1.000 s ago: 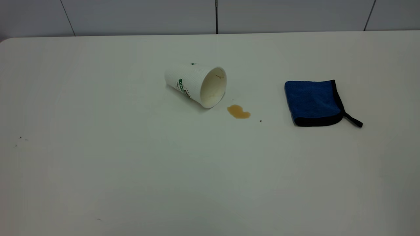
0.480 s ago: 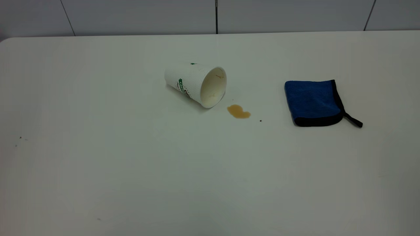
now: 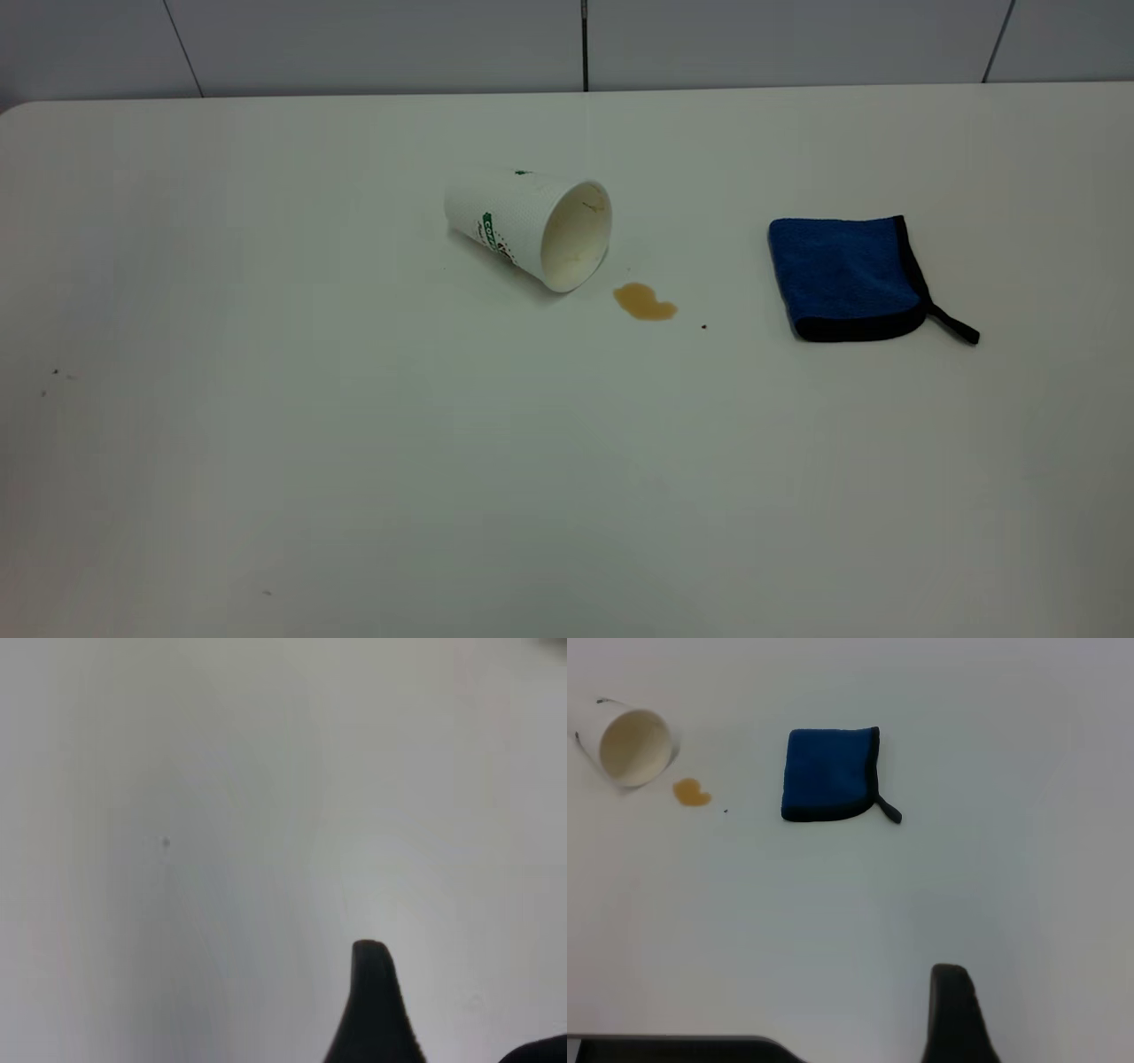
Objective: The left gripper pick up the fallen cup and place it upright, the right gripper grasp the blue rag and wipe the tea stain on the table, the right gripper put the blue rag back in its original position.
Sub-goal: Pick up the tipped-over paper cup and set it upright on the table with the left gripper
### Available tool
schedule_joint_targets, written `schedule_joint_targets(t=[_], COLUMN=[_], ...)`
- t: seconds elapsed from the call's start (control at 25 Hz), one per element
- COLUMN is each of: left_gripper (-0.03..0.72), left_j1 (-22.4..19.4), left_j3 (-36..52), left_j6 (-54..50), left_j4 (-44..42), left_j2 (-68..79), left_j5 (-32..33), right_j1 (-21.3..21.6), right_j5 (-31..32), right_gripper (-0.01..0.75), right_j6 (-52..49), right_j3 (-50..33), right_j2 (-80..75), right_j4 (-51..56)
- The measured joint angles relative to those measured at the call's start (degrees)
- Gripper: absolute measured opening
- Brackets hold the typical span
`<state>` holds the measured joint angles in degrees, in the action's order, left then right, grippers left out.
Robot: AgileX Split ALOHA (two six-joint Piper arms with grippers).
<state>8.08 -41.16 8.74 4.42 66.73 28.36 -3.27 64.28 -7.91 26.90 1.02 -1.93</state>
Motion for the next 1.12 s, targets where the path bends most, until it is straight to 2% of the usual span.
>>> schedule_joint_targets(t=[0.2,0.4,0.52,0.76,0.88,1.12], left_gripper=[0.589,0.589,0.589,0.589,0.589,0.588], left_j1=[9.9,19.3,23.0,29.4,32.3,36.3], left_j3=[-9.0,-20.5,-28.2,-43.1,-48.7,-57.3], left_j6=[-3.6,-9.2,-15.7,-31.6,-37.8,-43.5], left_j4=[0.3,-4.9,-12.5,-30.9,-38.4,-45.4], left_j2=[15.2,31.7,40.4,54.7,60.6,69.8], left_j5=[-2.9,-3.3,-2.1,5.8,7.6,7.8], right_j1=[0.0,0.0,0.0,0.0,0.0,0.0], right_j5=[0.0,0.0,0.0,0.0,0.0,0.0], right_gripper=[0.532,0.532,0.532,0.532,0.532,0.532], right_j6=[0.0,0.0,0.0,0.0,0.0,0.0], right_j3=[0.0,0.0,0.0,0.0,0.0,0.0], right_j2=[0.0,0.0,0.0,0.0,0.0,0.0], right_j4=[0.0,0.0,0.0,0.0,0.0,0.0])
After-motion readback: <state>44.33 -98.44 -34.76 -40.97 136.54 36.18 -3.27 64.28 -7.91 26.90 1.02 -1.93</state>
